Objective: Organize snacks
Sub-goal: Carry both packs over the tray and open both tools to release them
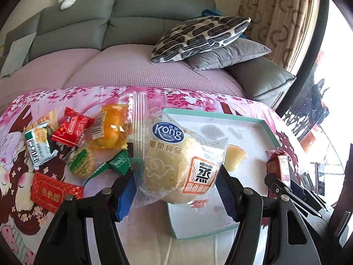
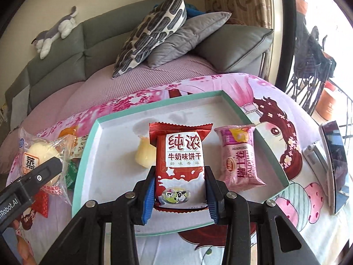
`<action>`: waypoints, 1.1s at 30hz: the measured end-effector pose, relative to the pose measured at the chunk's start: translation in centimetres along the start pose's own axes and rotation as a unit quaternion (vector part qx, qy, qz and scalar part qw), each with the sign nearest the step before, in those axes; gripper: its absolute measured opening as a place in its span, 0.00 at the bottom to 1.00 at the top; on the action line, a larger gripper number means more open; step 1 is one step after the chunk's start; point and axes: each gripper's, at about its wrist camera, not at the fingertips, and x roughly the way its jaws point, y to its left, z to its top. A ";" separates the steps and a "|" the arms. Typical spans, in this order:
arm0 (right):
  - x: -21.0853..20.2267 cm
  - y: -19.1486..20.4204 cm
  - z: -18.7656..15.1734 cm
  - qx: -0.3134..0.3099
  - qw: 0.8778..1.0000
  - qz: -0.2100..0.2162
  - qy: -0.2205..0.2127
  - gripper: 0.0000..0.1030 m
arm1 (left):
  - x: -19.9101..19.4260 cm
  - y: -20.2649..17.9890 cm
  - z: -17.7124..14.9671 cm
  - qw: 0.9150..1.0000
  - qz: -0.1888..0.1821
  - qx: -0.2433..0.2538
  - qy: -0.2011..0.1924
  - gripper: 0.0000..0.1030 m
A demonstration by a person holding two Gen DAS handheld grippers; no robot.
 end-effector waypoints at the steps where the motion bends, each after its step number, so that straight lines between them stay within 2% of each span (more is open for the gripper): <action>1: 0.2 -0.3 0.0 0.001 1.000 -0.003 0.002 0.41 | 0.4 -0.6 0.0 1.000 -0.002 0.006 0.003 0.67; 6: 1.6 -1.0 -0.3 0.009 1.000 0.004 0.021 0.41 | 2.7 -2.4 -0.8 0.999 -0.003 0.028 0.026 0.67; 15: 3.3 -0.8 -1.2 0.001 0.999 0.011 0.051 0.41 | 5.4 -3.0 -2.6 0.997 0.003 0.040 0.070 0.67; 18: 3.3 -0.7 -1.2 -0.002 0.999 0.009 0.051 0.41 | 5.5 -3.2 -2.7 0.997 0.001 0.042 0.070 0.71; 25: 3.1 -0.7 -1.0 -0.001 0.999 0.008 0.049 0.43 | 5.1 -3.1 -2.7 0.997 -0.006 0.040 0.071 0.73; 32: 1.9 -0.6 -0.6 -0.002 1.000 0.005 0.030 0.60 | 2.9 -2.6 -2.0 0.998 0.007 0.042 0.045 0.77; 33: 1.9 -0.5 -0.6 -0.002 1.000 0.007 0.028 0.65 | 2.7 -2.3 -1.9 0.998 0.011 0.038 0.043 0.77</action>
